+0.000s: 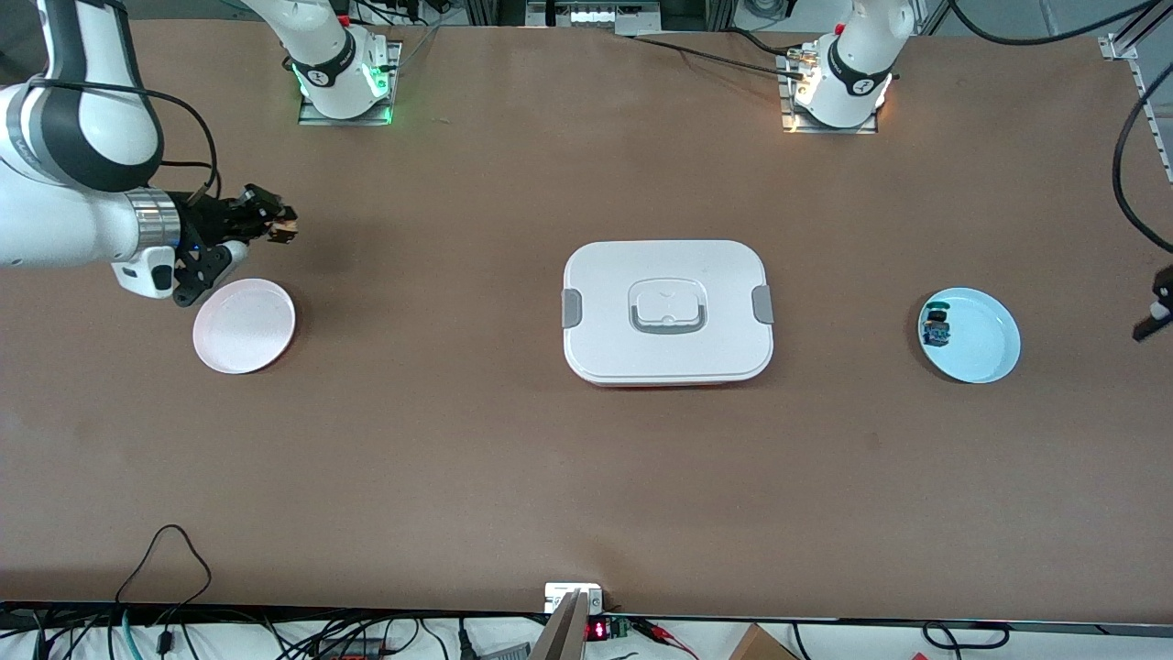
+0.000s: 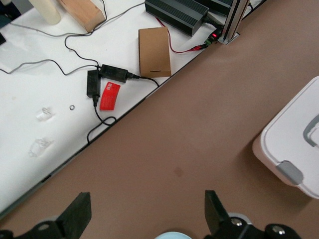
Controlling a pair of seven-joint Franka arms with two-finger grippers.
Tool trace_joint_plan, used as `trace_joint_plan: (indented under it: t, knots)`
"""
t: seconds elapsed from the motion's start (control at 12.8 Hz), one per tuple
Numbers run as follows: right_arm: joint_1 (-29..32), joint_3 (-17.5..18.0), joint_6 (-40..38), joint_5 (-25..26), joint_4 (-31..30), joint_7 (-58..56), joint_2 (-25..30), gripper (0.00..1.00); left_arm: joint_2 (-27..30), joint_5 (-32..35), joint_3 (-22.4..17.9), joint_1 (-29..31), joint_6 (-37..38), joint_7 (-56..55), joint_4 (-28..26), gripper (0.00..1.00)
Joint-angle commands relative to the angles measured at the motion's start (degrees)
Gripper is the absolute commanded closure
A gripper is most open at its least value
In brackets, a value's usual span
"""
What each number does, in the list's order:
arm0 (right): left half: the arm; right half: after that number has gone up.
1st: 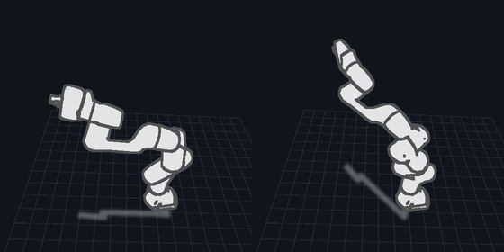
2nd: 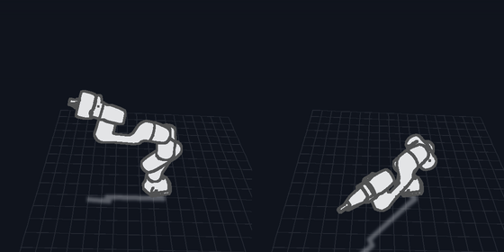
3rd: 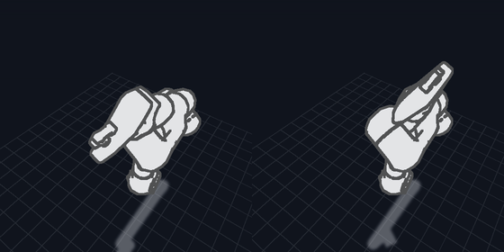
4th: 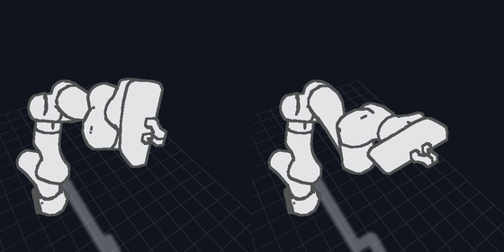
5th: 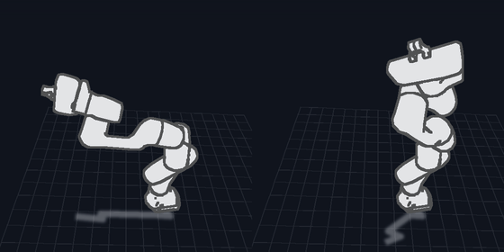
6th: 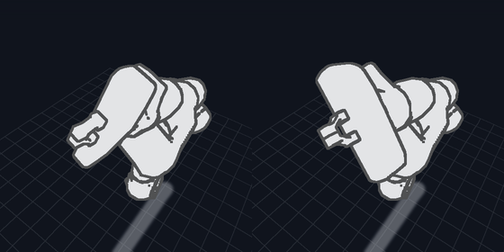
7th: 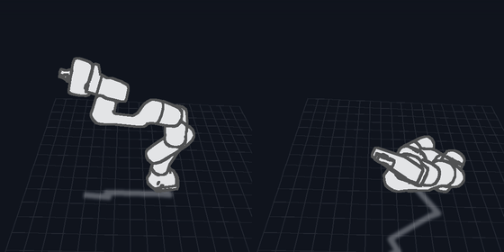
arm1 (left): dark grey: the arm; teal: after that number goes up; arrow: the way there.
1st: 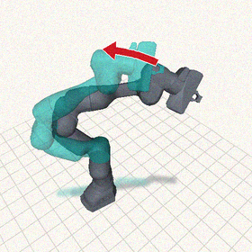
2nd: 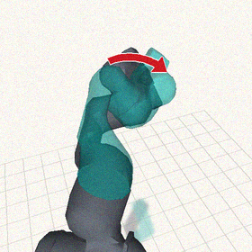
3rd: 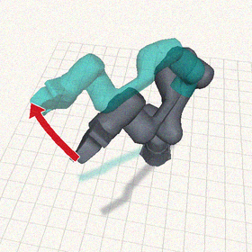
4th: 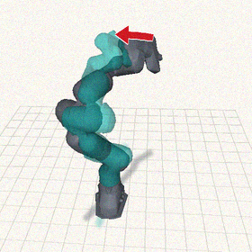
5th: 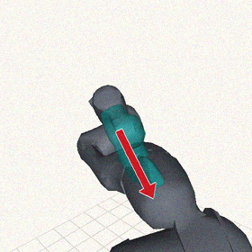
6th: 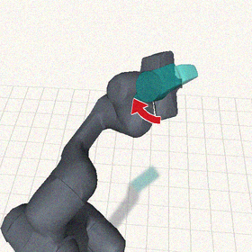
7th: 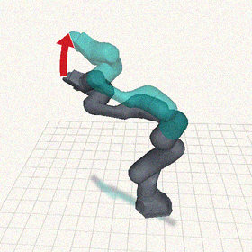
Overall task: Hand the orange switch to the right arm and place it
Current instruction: 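Carry the orange switch with the right gripper over the white plate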
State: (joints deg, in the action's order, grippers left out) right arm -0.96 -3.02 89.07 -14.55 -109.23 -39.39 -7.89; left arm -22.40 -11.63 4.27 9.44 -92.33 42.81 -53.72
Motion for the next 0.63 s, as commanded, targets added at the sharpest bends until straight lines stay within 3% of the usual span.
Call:
trace_joint_plan:
  t: [0.0,0.16,0.31,0.55]
  knots:
    - [0.3,0.5,4.6,7.4,-0.7,-7.0,0.1,0.95,7.5,5.4,-0.9,-6.0,2.7,-13.7,-7.5,0.00]
    - [0.2,0.5,8.0,12.3,-1.3,-10.3,0.1,0.95,15.3,8.7,-1.1,-10.6,2.6,-28.3,-18.0,0.00]
    - [0.0,0.5,12.4,16.4,-1.5,-16.0,-0.5,0.95,20.7,8.7,-1.5,-11.4,2.3,-33.3,-26.9,0.00]
    - [0.0,0.5,19.6,20.8,-5.0,-22.2,-1.0,0.95,22.7,7.7,-7.9,-14.3,-0.5,-37.2,-35.6,0.00]
